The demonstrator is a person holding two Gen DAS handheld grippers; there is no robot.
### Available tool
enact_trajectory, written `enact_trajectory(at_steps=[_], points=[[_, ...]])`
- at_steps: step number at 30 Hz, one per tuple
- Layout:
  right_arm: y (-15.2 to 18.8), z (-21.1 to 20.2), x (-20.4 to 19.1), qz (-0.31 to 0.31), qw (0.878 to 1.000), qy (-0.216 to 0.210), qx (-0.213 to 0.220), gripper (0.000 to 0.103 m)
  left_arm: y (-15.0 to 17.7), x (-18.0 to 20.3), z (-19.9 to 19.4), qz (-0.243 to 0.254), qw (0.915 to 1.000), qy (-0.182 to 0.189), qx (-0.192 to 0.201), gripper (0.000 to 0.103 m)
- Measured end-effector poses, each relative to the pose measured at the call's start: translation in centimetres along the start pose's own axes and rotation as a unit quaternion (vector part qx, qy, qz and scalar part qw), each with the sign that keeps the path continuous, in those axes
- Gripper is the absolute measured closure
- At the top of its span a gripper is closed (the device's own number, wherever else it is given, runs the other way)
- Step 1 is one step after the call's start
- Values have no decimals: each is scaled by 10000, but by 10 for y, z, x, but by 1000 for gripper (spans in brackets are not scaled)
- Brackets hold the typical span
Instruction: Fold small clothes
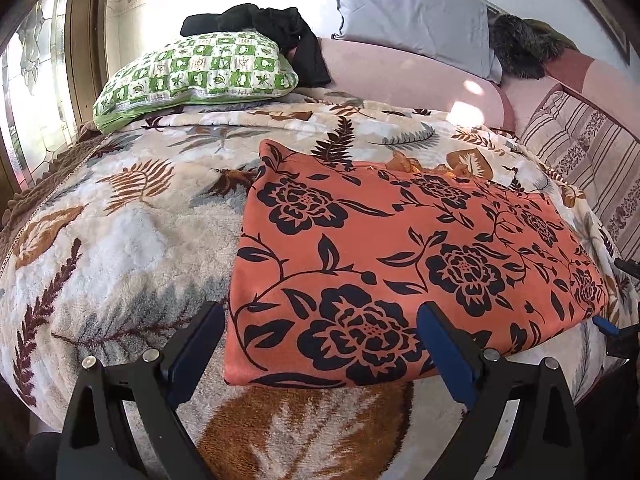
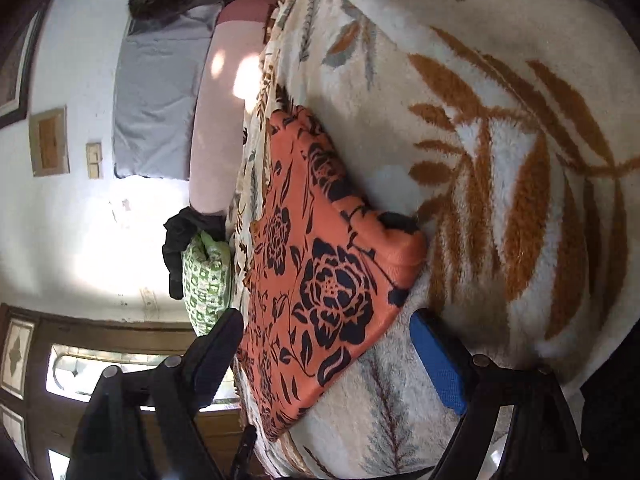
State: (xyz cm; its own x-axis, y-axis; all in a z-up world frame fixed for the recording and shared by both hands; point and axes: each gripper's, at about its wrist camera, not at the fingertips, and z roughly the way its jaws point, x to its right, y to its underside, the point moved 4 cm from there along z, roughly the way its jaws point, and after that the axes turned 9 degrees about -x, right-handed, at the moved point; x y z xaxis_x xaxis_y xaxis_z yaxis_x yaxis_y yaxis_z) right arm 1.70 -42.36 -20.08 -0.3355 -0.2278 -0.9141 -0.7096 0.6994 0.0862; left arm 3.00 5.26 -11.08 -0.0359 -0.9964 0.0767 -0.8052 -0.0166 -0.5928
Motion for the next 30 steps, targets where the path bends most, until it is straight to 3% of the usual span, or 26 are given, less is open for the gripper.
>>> enact_trajectory(at_steps=[5,8,13,21,30], points=[[-19,-1,-11,-55,9998,-28,178,15,-10,20,-2,226,9997,-92,-40,6],[-26,6,-16,-120,9998,22,164,15,-14,33,4,299,9991,-176,-258,6],[-24,15,-19,-359,9992,120,155,15,-18,50,10,454,9977,-301,-404,6],[-23,11,-12,-382,9992,-83,117,15,-16,68,16,685,9951,-396,-585,6],[-20,11,-12,-455,9989,-30,85,16,-20,77,18,632,9956,-273,-642,6]])
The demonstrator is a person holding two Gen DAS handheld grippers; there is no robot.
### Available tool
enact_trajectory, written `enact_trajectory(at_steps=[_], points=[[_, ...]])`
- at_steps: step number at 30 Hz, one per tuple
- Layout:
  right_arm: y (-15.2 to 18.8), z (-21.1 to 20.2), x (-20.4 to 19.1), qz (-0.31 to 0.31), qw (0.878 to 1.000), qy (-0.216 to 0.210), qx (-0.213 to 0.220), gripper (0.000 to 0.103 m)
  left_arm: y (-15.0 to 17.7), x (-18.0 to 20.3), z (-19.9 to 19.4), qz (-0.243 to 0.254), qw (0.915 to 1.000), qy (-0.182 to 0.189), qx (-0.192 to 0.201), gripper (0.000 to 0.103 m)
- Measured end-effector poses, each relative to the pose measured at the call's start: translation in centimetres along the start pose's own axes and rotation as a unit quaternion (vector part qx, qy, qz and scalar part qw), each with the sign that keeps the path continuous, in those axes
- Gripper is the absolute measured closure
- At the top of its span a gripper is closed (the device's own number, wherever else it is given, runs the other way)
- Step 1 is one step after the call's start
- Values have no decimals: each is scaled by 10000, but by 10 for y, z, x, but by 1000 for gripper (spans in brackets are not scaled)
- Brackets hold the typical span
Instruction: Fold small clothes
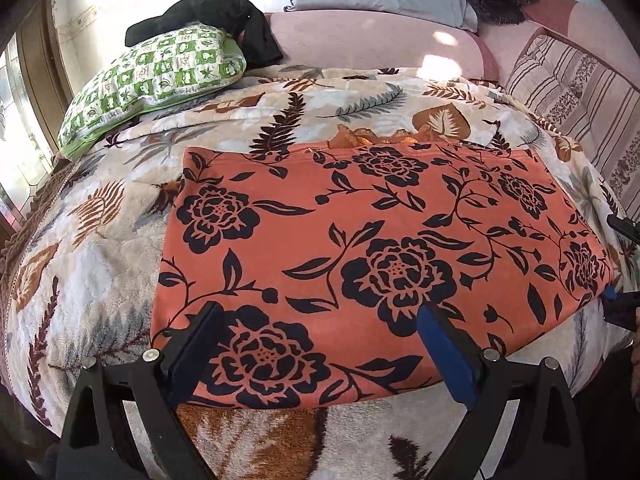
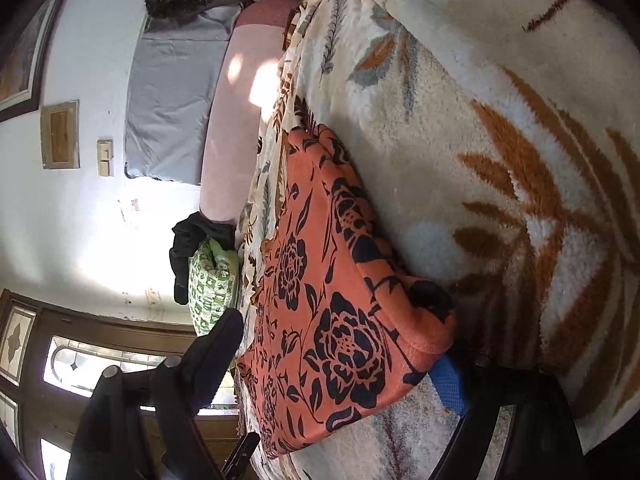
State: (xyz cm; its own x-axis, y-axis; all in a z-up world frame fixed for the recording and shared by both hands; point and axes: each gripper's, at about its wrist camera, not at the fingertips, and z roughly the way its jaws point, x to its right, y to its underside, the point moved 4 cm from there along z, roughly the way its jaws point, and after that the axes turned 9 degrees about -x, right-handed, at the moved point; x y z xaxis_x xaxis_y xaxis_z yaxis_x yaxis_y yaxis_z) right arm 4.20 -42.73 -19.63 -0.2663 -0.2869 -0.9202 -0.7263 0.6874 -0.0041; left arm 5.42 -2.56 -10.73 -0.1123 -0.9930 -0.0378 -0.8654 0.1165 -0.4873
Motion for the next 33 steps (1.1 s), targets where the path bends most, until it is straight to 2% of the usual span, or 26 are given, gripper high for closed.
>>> enact_trajectory(at_steps=[5,8,9,11,12,16,17,18,19,20,21,22,23,24,25,26,29,33], points=[[0,2,-3,-20,9999,126,-66,17,-12,17,3,176,9998,92,58,6],[-2,3,-3,24,9999,102,-75,17,-14,23,20,217,9995,103,-180,6],[-3,3,-4,-26,9998,178,-79,23,-14,24,26,213,9993,123,-280,6],[-3,4,-9,-321,9974,637,-113,85,-13,22,34,161,9989,127,-420,6],[-2,0,-14,-477,9952,857,-38,96,-13,21,35,131,9989,138,-425,6],[9,-8,-39,-1168,9808,1556,120,96,-23,14,19,-16,9999,159,13,6],[11,-4,-33,-1221,9756,1826,60,96,-26,13,18,-53,9998,196,74,6],[11,3,-21,-1159,9694,2159,-122,90,-29,14,21,-59,9997,240,34,6],[10,8,-8,-981,9708,2151,-406,87,-31,16,29,-13,9996,272,-107,6],[7,1,-5,-835,9781,1869,-387,87,-31,18,37,62,9993,261,-262,6],[4,-9,-7,-747,9799,1823,-327,77,-30,19,43,113,9992,210,-334,6],[0,-21,-11,-782,9774,1954,-177,58,-28,19,48,144,9991,187,-351,6],[-5,-36,-18,-852,9748,2060,36,45,-27,19,52,155,9991,197,-347,6],[-12,-49,-28,-938,9743,2032,270,27,-27,19,54,139,9992,213,-313,6],[-20,-57,-38,-1050,9754,1893,408,26,-27,19,55,108,9993,227,-271,6],[-31,-57,-48,-1170,9779,1702,335,26,-27,19,55,84,9994,235,-258,6],[-70,-24,-71,-1341,9826,1258,-257,26,-27,20,56,69,9993,235,-273,5],[-125,46,-87,-1576,9727,1430,-925,26,-28,20,57,87,9993,237,-286,4]])
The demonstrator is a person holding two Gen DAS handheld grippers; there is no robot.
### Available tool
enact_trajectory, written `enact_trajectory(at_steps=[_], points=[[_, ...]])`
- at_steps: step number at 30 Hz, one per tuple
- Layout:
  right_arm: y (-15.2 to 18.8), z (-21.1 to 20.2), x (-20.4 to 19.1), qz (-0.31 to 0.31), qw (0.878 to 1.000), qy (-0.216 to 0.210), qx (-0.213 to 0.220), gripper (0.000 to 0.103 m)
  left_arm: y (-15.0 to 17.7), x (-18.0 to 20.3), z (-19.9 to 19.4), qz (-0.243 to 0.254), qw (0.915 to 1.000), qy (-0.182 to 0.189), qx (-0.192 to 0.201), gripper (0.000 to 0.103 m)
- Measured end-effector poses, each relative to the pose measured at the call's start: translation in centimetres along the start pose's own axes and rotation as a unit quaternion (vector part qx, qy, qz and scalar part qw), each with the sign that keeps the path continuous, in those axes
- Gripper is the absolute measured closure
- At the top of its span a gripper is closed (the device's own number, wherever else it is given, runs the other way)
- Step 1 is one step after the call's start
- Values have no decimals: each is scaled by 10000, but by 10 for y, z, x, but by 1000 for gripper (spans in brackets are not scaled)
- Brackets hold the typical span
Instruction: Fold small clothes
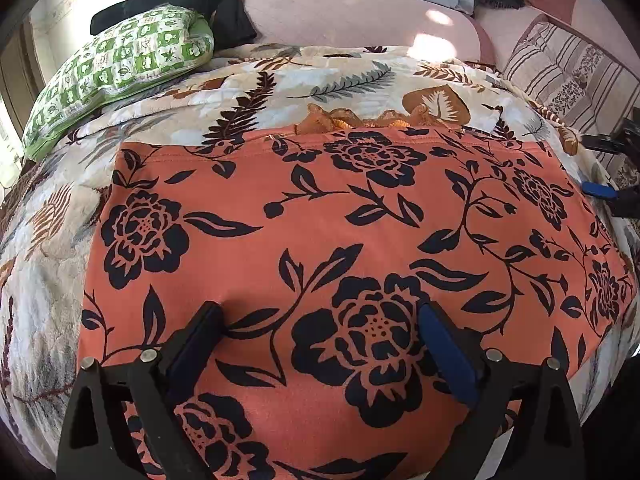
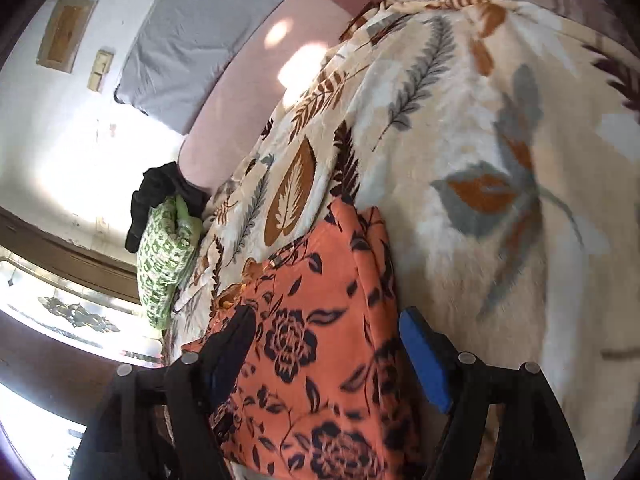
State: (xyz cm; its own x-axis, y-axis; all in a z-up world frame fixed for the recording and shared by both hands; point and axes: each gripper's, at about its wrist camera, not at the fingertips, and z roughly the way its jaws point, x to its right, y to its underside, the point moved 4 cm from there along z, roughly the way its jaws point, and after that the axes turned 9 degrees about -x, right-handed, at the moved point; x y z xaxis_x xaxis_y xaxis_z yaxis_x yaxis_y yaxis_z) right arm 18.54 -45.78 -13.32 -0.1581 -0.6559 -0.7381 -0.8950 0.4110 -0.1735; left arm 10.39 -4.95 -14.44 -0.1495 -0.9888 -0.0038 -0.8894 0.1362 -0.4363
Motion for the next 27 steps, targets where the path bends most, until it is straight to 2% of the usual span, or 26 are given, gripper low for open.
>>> enact_trajectory(at_steps=[2,3,4,5,6,8,9,10,11,12,13,15,16,17,19,20,22,25,27], points=[[-26,30,8,145,9989,327,-304,26,-1,-1,1,4,10000,15,-14,4],[-33,45,11,210,9978,342,-520,28,-1,-1,2,9,10000,17,-18,3],[-36,59,12,178,9962,394,-760,53,-1,-1,2,24,10000,25,-19,3],[-37,67,7,27,9940,663,-871,74,-1,-1,3,43,10000,37,-18,3],[-36,66,-4,-227,9934,780,-809,87,-2,-2,3,63,10000,61,-11,2],[-33,53,-19,-549,9926,1013,-391,90,-3,-3,5,77,9999,95,14,1],[-35,52,-8,-326,9925,1145,-271,90,-3,-2,5,75,9999,88,3,1],[-34,56,12,28,9911,1292,-329,90,-4,-2,4,82,9999,82,-28,1],[-33,61,25,278,9925,1135,-368,87,-5,-3,2,99,9998,133,-66,1],[-32,58,27,344,9951,892,-252,83,-5,-5,-4,85,9997,224,-66,1],[-29,51,24,359,9958,835,-138,78,-4,-11,-12,-1,9996,274,15,1],[-20,28,11,176,9919,1244,200,66,-1,-30,-33,-273,9989,271,256,1],[-15,15,1,6,9892,1417,379,66,4,-41,-45,-418,9979,298,396,1],[-7,4,-12,-166,9892,1378,468,66,10,-54,-56,-593,9966,287,504,1],[12,-11,-39,-558,9928,1000,346,66,25,-83,-73,-1005,9927,287,595,1],[26,-15,-54,-734,9935,825,281,63,34,-96,-78,-1236,9899,367,582,1],[57,-17,-81,-1048,9934,453,71,25,54,-121,-81,-1696,9825,622,455,1],[99,-1,-106,-1318,9907,-76,-326,23,79,-146,-75,-2296,9651,1233,264,1],[119,13,-104,-1410,9887,-91,-496,23,88,-152,-66,-2564,9513,1704,178,2]])
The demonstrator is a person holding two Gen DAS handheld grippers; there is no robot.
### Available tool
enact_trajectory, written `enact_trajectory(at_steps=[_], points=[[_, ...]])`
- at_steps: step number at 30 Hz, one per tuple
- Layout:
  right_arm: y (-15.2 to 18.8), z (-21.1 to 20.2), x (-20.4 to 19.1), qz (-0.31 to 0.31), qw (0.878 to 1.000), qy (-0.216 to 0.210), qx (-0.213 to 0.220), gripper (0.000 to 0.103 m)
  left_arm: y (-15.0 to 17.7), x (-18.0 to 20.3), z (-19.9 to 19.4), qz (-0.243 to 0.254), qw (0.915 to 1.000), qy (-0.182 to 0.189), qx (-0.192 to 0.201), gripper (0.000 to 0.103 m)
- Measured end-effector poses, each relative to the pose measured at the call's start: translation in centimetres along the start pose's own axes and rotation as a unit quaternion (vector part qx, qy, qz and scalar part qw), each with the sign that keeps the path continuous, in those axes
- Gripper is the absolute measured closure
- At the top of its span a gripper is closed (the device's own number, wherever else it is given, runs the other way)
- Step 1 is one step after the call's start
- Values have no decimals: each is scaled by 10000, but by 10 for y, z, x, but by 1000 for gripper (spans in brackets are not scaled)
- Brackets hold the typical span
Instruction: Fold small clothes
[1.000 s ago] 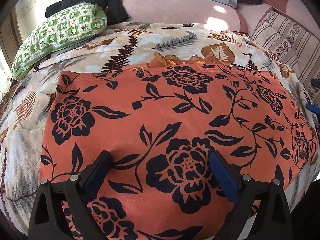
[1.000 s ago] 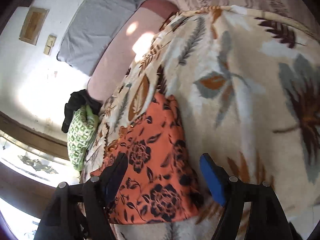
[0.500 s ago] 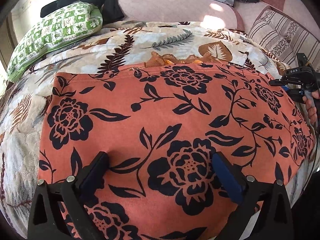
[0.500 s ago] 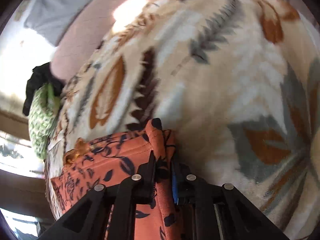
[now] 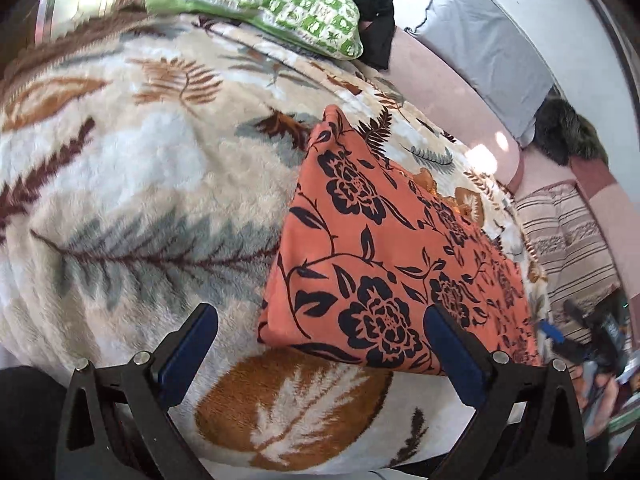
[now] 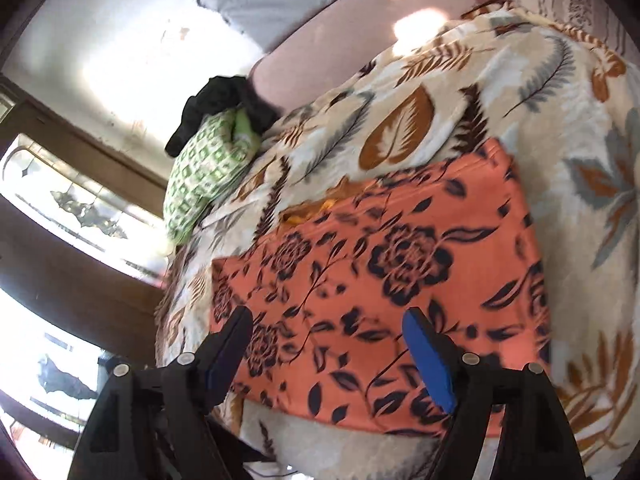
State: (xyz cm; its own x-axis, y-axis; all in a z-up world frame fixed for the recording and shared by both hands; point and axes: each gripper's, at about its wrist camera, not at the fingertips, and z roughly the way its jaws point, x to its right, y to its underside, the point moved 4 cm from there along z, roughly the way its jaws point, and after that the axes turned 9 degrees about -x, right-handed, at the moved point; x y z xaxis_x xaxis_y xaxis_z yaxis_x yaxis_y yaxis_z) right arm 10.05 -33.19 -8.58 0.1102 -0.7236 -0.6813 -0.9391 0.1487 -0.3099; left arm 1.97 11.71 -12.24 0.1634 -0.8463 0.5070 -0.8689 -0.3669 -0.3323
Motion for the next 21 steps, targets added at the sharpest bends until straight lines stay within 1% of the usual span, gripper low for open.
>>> enact_trajectory(at_steps=[1,2,3,4,5,6,7,8,9,11,13,14,15,16,17,18,20,21], points=[[4,9,6,62,9999,97,-47,23,2,-4,5,-120,9999,72,-95,3],[8,19,16,177,9994,238,-150,23,2,-5,11,-185,9995,157,-198,11],[13,27,31,345,9980,442,-281,23,2,-5,18,-151,9987,326,-359,35],[17,36,49,601,9953,645,-393,24,4,-6,28,-99,9979,246,-590,56],[20,40,59,751,9952,490,-385,24,5,-10,35,-94,9971,-44,-751,83],[20,37,64,786,9961,316,-253,24,5,-13,36,-171,9969,77,-758,83],[19,34,68,876,9958,187,-210,25,6,-13,33,-193,9968,108,-766,83],[19,32,70,947,9952,134,-198,25,6,-9,30,-49,9973,-27,-733,83],[19,33,70,942,9952,126,-225,25,8,-3,27,204,9972,-252,-678,83],[19,34,71,869,9957,170,-279,25,12,7,25,611,9938,-635,-675,81],[18,35,71,841,9958,205,-298,25,10,14,20,772,9917,-765,-694,69],[18,37,71,844,9958,202,-300,24,4,17,14,800,9920,-778,-591,51],[17,37,71,839,9958,188,-307,24,-7,19,7,831,9928,-755,-412,32],[17,36,70,831,9959,165,-323,24,-21,21,-1,869,9937,-693,-159,26],[17,36,71,834,9959,132,-332,24,-39,25,-6,945,9937,-601,64,23],[18,34,72,839,9959,98,-334,24,-57,28,-5,1037,9933,-491,143,23],[18,34,73,850,9958,35,-331,24,-96,30,13,1074,9936,-341,52,24],[18,34,74,863,9957,2,-323,24,-115,30,29,1034,9944,-191,-95,24]])
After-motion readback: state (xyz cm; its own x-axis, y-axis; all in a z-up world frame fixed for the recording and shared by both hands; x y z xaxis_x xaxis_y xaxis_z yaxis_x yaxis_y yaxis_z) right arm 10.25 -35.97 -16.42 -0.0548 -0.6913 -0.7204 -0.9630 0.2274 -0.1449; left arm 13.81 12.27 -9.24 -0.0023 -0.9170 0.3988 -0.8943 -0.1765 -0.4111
